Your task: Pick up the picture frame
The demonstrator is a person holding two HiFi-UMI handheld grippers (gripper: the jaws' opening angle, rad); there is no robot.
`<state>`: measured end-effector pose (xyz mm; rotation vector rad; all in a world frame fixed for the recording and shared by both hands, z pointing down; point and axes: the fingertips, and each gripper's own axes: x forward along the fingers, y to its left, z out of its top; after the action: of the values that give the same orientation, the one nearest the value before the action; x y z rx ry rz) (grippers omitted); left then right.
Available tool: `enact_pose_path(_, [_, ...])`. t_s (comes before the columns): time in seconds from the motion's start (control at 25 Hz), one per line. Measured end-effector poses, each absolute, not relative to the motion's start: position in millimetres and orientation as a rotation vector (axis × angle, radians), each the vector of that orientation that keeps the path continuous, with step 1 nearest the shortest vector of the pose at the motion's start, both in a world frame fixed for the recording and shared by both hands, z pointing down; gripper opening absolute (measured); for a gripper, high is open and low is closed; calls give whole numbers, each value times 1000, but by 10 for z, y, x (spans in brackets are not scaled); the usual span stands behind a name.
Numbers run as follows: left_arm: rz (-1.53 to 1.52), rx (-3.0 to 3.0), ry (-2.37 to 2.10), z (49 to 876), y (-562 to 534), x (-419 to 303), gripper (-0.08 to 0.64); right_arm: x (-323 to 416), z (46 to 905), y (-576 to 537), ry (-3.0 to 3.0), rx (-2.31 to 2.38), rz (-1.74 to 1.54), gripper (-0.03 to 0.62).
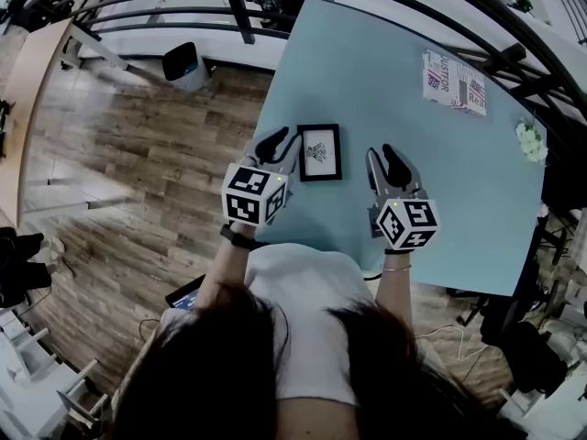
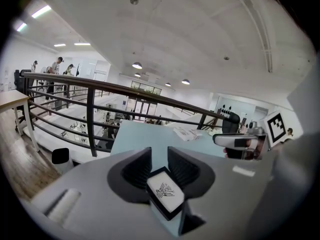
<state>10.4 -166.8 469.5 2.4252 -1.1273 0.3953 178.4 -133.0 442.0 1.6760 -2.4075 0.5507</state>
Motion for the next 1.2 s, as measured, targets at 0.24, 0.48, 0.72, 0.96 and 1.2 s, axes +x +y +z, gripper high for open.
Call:
enact_pose_path(0.24, [421, 2366, -1088, 4920, -1677, 121, 100, 1796, 4610, -1382, -2387, 1643, 636, 110])
enact_pose_path(0.48, [466, 2307, -1045, 5201, -1675, 144, 100, 1736, 4864, -1406, -2368, 1588, 739, 110])
enact_pose_path(0.72, [497, 2245, -1008, 5501, -1682, 189, 100, 1694, 5131, -1456, -2349, 1544, 817, 110])
enact_pose_path(0.96, [520, 2197, -981, 5702, -1706, 238, 100, 1648, 5344, -1519, -2341, 1507, 910, 110])
enact_pose_path(1.2, [548, 2116, -970, 5946, -1690, 235, 100, 1550, 5615, -1569, -2320, 1434, 1029, 110])
